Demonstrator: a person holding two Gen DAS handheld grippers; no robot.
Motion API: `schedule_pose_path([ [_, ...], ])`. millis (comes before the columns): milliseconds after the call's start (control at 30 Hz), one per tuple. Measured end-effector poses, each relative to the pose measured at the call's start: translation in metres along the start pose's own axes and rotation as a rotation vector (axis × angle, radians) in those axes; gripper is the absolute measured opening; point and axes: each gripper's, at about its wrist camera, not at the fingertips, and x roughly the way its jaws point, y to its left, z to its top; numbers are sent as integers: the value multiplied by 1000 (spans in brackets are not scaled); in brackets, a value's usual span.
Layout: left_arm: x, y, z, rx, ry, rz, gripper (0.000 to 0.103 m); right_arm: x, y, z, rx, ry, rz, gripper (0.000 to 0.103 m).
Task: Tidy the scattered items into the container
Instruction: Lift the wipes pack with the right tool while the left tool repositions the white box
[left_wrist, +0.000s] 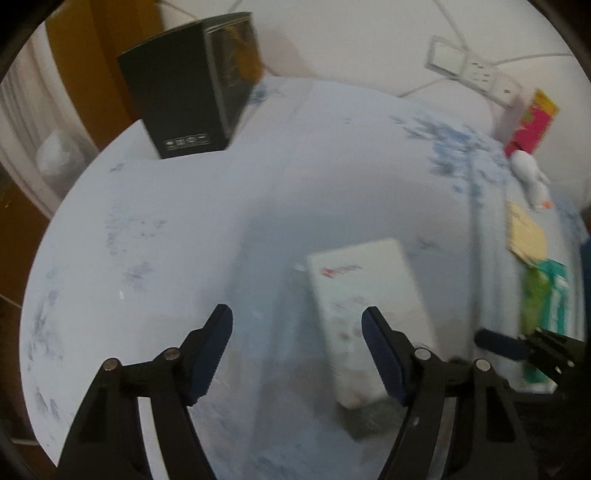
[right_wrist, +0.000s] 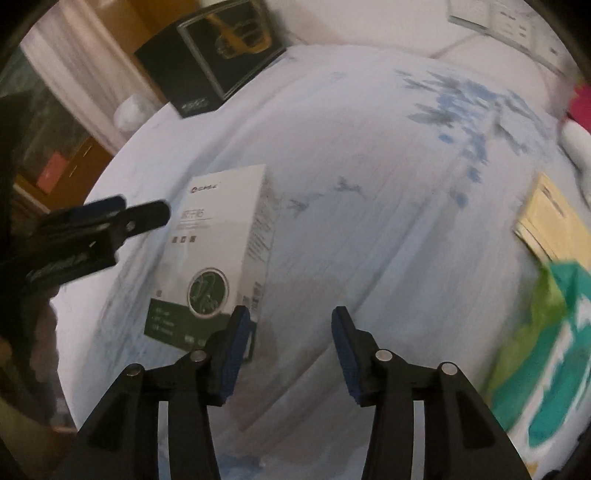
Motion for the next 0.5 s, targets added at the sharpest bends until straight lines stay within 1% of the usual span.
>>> schedule_pose_path([
  [33,-5,-6,-4,5,-2,-17,81,-10,-2,-4,19,-19,-14,48],
  [67,-10,-11,-8,11,-3,-33,83,-23,-6,-8,38,-44,-31,49],
  [100,-14,-15,-12,16,-2,-45,85,-35,-9,-13,55,-69,-50,53],
  [133,-17,-20,-15,22,0,-57,85,-46,-13,-17,71,-92,-70,60],
  [267,-10,-38,-23,14,39,-57,85,-93,-32,-30,150,-187,-167,64],
  [300,-6,-41,-23,8,50,-50,85,-101,-38,-33,173,-204,-191,71],
  [333,-2,-44,-23,4,58,-44,85,-109,-46,-37,204,-215,-227,85],
  [400,7,-47,-22,2,70,-31,85,-114,-62,-42,248,-214,-295,102],
  [467,15,-50,-21,1,83,-19,85,-111,-77,-39,270,-189,-347,102],
  [500,20,-52,-20,0,89,-12,85,-107,-84,-37,278,-175,-360,102],
])
